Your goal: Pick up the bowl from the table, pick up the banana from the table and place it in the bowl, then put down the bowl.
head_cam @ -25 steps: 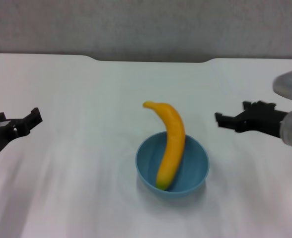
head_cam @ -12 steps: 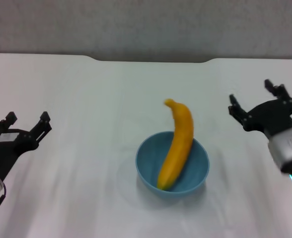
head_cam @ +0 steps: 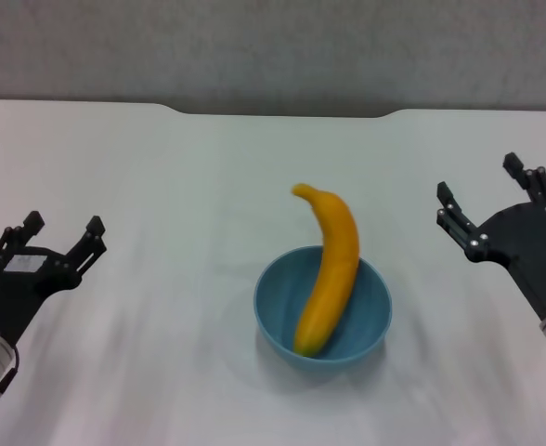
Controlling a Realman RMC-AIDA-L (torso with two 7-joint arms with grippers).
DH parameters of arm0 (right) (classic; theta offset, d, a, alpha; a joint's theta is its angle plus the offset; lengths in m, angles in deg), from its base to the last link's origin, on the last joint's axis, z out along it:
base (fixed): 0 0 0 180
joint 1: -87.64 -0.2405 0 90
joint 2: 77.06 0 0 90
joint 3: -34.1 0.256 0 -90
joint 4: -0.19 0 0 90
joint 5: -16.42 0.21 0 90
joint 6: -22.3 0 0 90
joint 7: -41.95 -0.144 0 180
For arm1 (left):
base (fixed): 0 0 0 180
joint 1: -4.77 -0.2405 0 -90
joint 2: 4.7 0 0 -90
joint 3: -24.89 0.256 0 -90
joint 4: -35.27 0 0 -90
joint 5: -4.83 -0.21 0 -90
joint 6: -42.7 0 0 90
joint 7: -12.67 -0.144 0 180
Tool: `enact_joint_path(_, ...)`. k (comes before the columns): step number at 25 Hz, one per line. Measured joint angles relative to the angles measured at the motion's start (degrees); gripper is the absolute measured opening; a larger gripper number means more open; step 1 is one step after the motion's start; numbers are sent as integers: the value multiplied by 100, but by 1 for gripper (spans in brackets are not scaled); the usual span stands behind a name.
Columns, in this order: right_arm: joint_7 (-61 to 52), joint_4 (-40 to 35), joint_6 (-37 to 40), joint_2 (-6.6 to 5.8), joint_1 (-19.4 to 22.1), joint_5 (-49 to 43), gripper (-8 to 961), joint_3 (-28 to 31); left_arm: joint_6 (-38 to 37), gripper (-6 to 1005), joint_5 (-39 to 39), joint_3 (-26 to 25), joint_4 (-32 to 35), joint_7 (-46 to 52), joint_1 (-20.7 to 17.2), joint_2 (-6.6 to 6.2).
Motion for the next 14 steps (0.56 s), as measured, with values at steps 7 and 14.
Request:
enact_joint_path(7,-638,-413,22,4,-45,17,878,-15,10,895,43,22,105,454,60,7)
enact_joint_path(14,-548,-696,21,20,-184,-38,878,-261,53,895,276,33,645,605,323,15)
